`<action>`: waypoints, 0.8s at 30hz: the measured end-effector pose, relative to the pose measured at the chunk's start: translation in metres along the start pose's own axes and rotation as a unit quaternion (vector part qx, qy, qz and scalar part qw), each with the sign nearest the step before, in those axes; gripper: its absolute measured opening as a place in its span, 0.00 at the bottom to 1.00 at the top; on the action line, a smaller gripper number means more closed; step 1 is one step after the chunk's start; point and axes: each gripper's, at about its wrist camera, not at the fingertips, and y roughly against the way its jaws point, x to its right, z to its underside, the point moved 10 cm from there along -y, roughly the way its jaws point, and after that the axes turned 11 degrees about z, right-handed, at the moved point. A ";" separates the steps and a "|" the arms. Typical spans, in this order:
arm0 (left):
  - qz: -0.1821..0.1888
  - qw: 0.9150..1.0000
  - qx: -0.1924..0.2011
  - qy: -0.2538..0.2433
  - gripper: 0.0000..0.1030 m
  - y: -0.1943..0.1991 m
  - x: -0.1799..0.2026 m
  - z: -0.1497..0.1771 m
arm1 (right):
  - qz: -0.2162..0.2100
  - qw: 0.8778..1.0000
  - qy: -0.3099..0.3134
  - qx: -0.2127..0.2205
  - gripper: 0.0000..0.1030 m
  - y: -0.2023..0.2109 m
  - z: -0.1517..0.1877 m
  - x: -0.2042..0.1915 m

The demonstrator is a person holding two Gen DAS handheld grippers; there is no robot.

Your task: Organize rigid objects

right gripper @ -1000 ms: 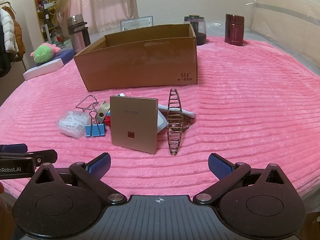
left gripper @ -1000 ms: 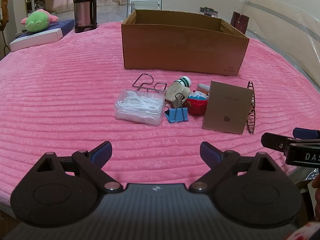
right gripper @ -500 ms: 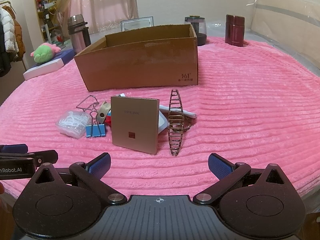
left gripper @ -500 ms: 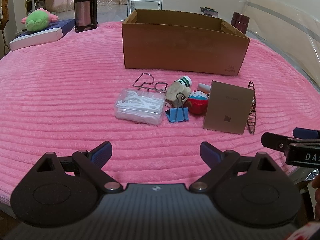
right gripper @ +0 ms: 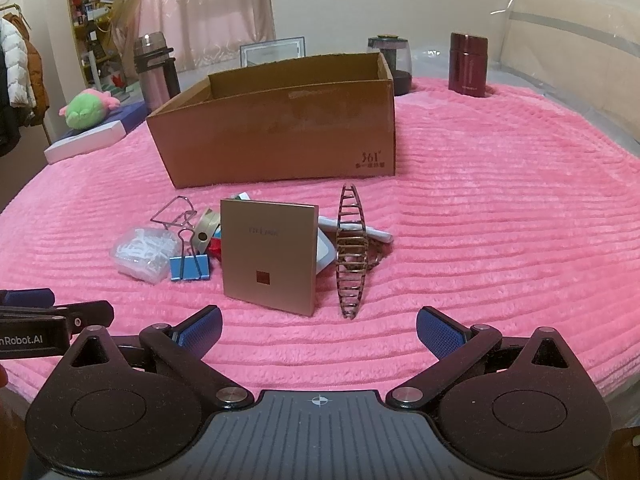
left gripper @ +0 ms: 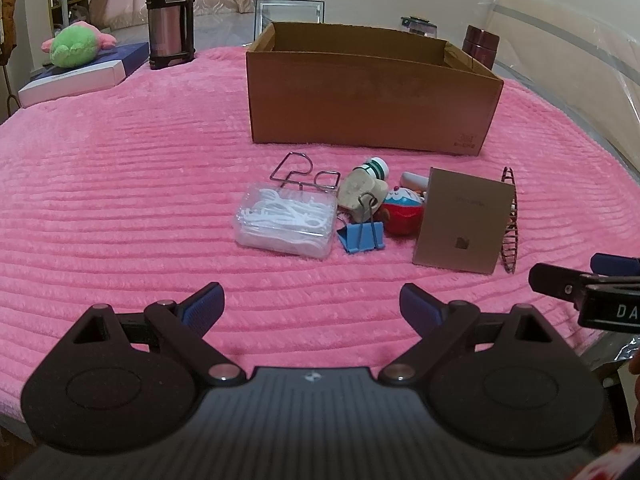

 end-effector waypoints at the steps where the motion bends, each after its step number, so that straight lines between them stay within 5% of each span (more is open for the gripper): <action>1: 0.000 1.000 0.000 -0.001 0.90 -0.001 -0.001 -0.001 | 0.000 1.000 0.000 0.001 0.98 0.000 0.000 -0.001; 24: 0.001 1.000 -0.007 -0.031 0.89 -0.031 -0.046 -0.019 | 0.015 1.000 -0.010 0.009 0.98 -0.031 -0.008 -0.033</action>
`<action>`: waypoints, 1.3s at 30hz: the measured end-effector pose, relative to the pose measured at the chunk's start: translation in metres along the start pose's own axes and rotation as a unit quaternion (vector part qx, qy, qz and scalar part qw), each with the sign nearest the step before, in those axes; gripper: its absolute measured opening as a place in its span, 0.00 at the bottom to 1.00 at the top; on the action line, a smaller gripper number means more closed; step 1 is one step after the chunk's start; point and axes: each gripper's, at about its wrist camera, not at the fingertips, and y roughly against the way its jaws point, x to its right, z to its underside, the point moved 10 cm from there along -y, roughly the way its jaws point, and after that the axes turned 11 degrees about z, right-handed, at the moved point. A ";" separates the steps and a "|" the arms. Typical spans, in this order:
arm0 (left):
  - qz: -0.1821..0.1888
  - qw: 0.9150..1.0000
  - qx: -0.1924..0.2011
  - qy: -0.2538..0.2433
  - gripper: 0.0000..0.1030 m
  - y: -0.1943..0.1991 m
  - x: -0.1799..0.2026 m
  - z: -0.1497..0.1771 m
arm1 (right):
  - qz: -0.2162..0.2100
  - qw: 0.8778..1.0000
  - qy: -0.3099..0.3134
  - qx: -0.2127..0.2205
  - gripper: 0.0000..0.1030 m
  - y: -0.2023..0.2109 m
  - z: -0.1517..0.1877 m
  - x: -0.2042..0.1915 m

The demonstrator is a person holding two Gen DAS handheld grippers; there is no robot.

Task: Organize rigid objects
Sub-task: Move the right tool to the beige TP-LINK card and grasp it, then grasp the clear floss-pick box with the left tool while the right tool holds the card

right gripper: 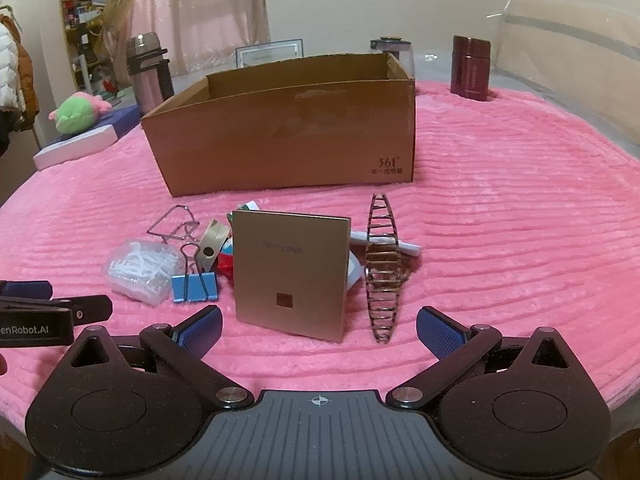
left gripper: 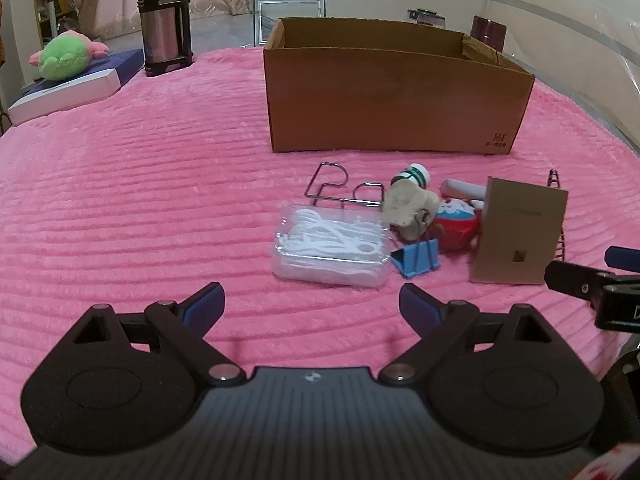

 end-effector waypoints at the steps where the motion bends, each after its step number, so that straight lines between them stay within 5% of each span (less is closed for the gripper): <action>1: 0.001 1.000 -0.001 -0.001 0.89 -0.002 -0.003 0.000 | -0.001 1.000 -0.001 0.000 0.98 -0.002 0.000 -0.002; 12: 0.031 0.999 0.008 -0.022 0.89 -0.023 -0.014 -0.012 | 0.037 0.999 0.004 0.020 0.97 -0.025 -0.004 -0.026; 24: 0.062 0.998 0.014 -0.029 0.89 -0.039 -0.021 -0.020 | 0.092 0.995 0.016 0.024 0.82 -0.054 -0.008 -0.037; 39: 0.078 0.996 0.019 -0.028 0.89 -0.042 -0.018 -0.021 | 0.110 0.994 0.015 0.015 0.82 -0.060 -0.010 -0.038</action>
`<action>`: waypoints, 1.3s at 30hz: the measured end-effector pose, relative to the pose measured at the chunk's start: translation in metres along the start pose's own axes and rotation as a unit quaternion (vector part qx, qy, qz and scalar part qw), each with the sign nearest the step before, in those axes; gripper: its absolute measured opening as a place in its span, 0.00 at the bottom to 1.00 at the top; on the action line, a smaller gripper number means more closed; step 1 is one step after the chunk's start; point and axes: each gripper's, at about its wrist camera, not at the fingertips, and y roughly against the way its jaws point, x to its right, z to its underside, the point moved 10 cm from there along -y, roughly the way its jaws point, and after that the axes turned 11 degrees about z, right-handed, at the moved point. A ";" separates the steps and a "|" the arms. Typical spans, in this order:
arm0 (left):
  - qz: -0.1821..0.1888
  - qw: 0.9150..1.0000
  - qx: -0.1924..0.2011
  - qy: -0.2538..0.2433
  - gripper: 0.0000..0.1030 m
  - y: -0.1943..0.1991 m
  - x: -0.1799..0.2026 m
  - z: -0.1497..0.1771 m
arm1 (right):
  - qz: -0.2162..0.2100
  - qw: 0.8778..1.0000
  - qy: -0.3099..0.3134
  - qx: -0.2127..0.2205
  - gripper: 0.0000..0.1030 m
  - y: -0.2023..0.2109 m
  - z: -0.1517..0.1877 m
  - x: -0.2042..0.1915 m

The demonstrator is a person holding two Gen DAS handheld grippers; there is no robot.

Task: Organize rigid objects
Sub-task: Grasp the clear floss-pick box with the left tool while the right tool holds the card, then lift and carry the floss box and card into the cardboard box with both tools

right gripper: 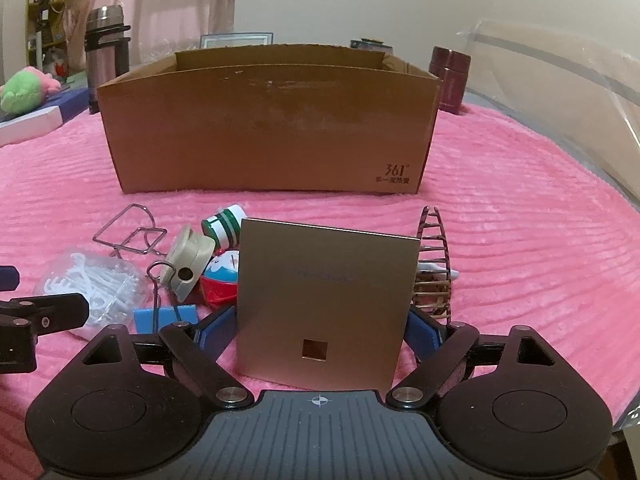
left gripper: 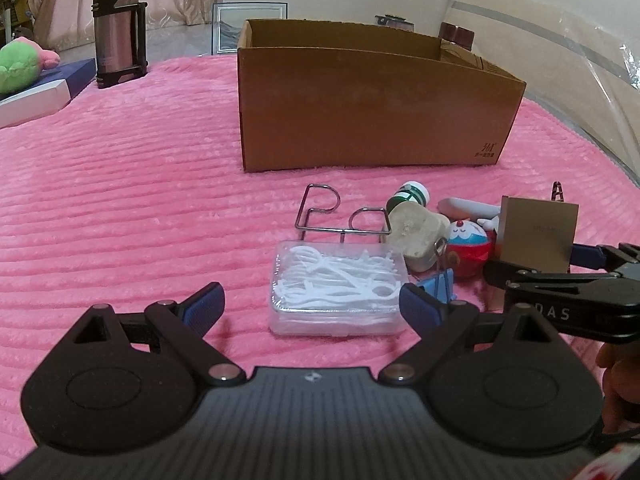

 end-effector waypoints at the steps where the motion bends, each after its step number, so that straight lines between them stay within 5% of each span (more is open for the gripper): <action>1: 0.001 1.000 0.000 -0.001 0.89 0.000 0.000 0.000 | -0.001 1.000 -0.002 0.000 0.82 0.000 0.000 0.000; 16: 0.027 0.999 -0.013 -0.023 0.89 -0.012 0.010 -0.005 | -0.013 1.000 -0.013 0.009 0.81 0.012 -0.001 0.017; 28: 0.000 0.999 -0.028 -0.037 0.81 -0.029 0.015 -0.002 | -0.019 1.000 -0.013 0.017 0.81 0.016 -0.005 0.027; 39: -0.012 0.999 -0.022 -0.038 0.80 -0.003 0.010 -0.011 | -0.047 0.998 -0.017 0.030 0.81 0.031 -0.015 0.038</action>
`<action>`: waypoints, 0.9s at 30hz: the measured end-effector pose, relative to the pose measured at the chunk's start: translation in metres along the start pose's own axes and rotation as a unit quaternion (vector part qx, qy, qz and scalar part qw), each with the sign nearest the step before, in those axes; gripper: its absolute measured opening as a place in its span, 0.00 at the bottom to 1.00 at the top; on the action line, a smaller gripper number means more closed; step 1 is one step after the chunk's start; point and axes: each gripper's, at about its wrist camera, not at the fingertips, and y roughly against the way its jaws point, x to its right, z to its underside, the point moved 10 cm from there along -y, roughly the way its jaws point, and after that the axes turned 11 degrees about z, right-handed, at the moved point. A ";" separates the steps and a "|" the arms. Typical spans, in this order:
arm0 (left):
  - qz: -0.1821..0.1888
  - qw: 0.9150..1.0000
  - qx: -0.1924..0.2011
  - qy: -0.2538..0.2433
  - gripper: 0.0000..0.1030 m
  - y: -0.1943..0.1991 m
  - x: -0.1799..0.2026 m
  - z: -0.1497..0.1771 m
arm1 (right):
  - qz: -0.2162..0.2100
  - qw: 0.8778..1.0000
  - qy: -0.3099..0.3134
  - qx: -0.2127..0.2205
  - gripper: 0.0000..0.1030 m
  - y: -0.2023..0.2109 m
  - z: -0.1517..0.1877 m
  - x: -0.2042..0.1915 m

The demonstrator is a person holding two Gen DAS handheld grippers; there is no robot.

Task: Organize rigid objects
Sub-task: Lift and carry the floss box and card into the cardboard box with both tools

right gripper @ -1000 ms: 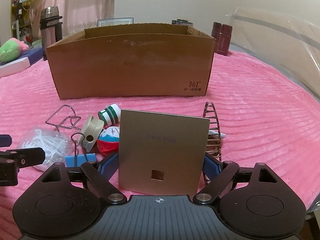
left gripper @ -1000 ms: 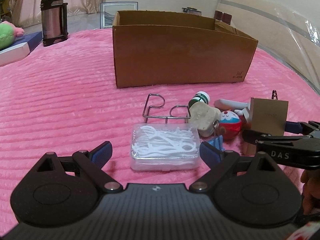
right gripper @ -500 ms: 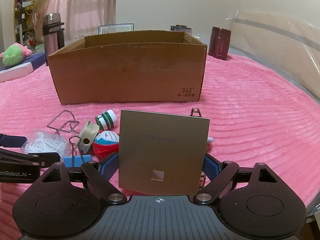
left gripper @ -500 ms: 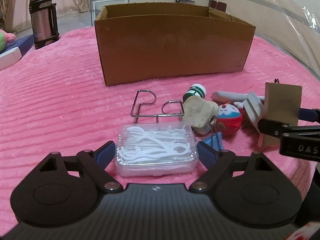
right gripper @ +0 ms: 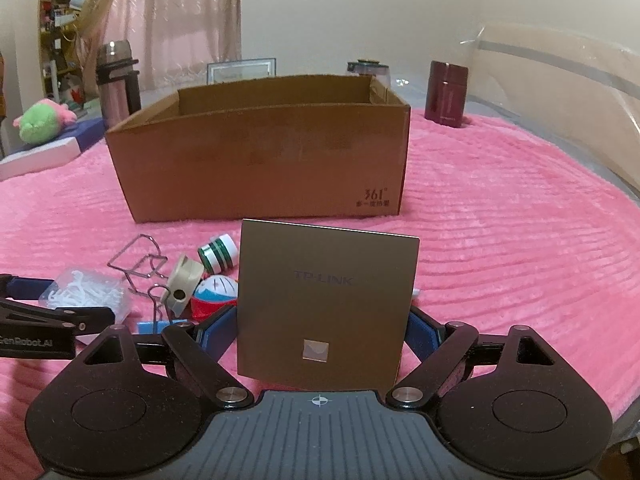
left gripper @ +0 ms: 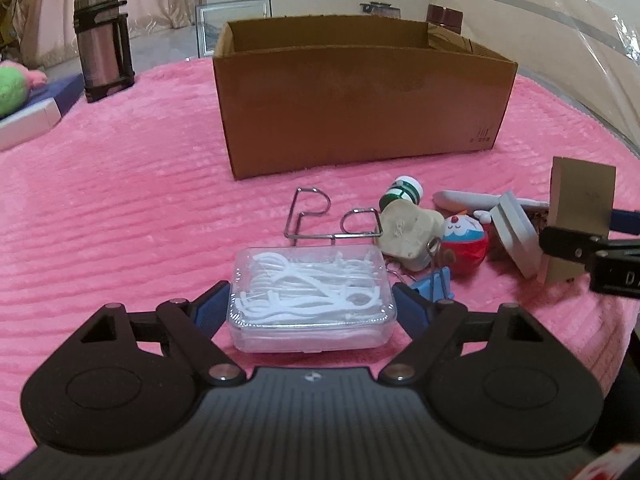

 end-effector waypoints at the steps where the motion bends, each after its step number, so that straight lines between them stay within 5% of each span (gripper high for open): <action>1: -0.001 1.000 0.002 -0.001 0.80 0.003 0.000 -0.002 | -0.003 1.000 0.001 0.003 0.81 0.002 -0.002 0.001; 12: 0.024 0.999 0.025 -0.025 0.80 0.035 0.013 -0.045 | -0.050 0.998 0.015 0.034 0.81 0.026 -0.040 0.022; 21: 0.051 0.996 0.040 -0.064 0.80 0.045 0.020 -0.113 | -0.097 0.990 0.077 0.069 0.81 0.025 -0.114 0.036; 27: 0.062 0.993 0.043 -0.093 0.80 0.035 0.017 -0.169 | -0.137 0.980 0.136 0.055 0.81 -0.009 -0.177 0.033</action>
